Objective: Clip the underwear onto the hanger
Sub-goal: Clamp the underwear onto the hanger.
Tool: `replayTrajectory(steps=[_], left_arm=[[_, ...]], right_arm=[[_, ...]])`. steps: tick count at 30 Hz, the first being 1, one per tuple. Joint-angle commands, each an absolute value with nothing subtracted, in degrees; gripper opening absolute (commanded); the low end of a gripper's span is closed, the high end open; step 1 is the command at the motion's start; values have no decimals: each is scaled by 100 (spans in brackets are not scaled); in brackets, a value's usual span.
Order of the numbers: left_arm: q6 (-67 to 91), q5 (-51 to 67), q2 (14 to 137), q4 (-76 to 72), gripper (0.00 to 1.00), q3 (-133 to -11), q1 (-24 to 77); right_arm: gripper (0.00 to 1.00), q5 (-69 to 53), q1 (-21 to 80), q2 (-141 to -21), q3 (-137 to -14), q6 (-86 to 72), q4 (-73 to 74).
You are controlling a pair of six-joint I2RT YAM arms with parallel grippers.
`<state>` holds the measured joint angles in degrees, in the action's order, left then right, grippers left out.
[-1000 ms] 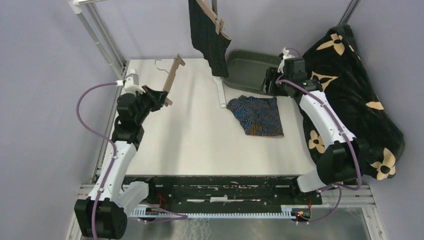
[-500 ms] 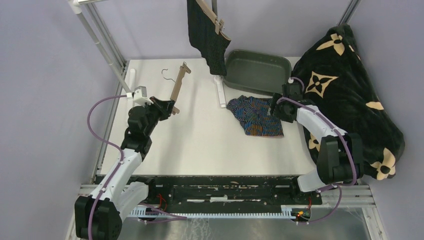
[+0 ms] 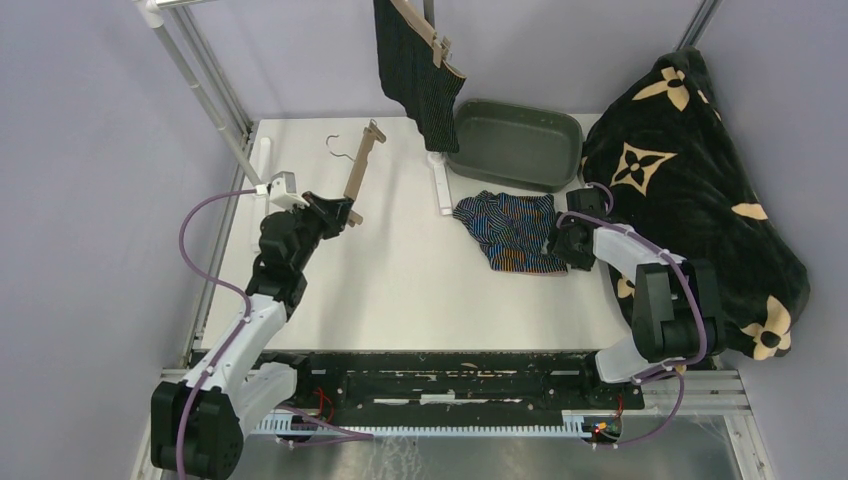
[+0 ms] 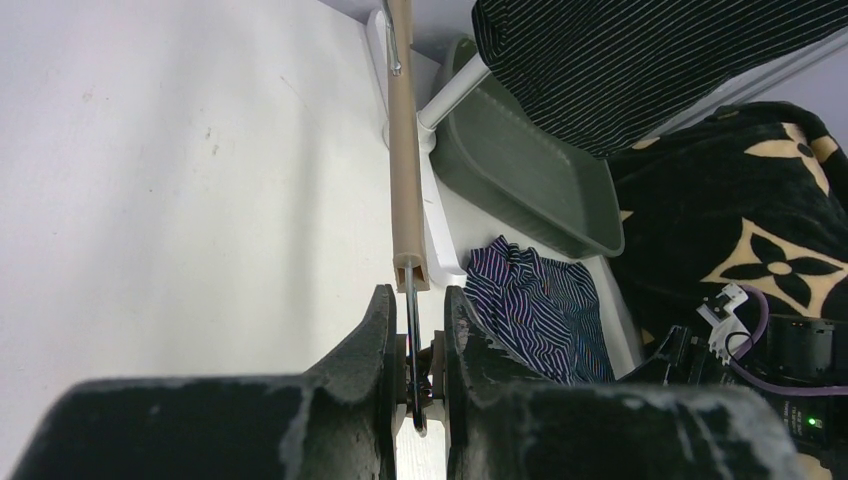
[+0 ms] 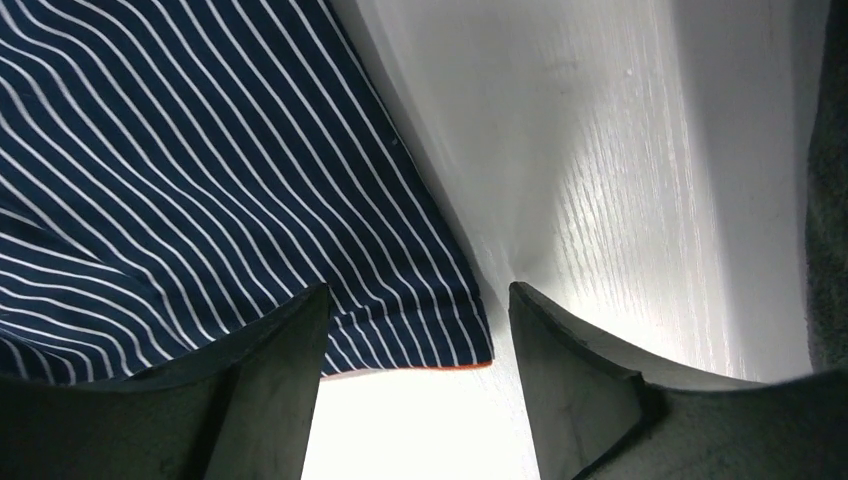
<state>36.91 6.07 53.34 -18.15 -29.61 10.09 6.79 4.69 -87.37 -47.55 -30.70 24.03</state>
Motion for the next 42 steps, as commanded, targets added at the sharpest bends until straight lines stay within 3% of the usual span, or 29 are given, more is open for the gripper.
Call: replayTrajectory(steps=[1, 8, 15, 23, 35, 42], left_arm=[[3854, 567, 5463, -2402, 3, -3073, 1139], [3832, 523, 5587, -2446, 3, -3137, 1228], [3832, 544, 5651, -2470, 3, -3132, 1226], [3867, 591, 5655, -2452, 3, -3137, 1226], [4017, 619, 5546, -2320, 3, -3105, 1231], [4755, 648, 5012, -1969, 3, -2992, 1254]], right_arm=[[73, 886, 418, -8413, -4561, -3192, 2331], [64, 765, 380, -8416, -4263, -3208, 2187], [37, 529, 369, -8528, -4068, -3206, 1950], [17, -156, 380, -7673, -3651, -3531, 1878], [1, -646, 973, -5875, -3396, -3985, 2469], [1, -254, 2014, -6015, -3717, -4687, 1885]])
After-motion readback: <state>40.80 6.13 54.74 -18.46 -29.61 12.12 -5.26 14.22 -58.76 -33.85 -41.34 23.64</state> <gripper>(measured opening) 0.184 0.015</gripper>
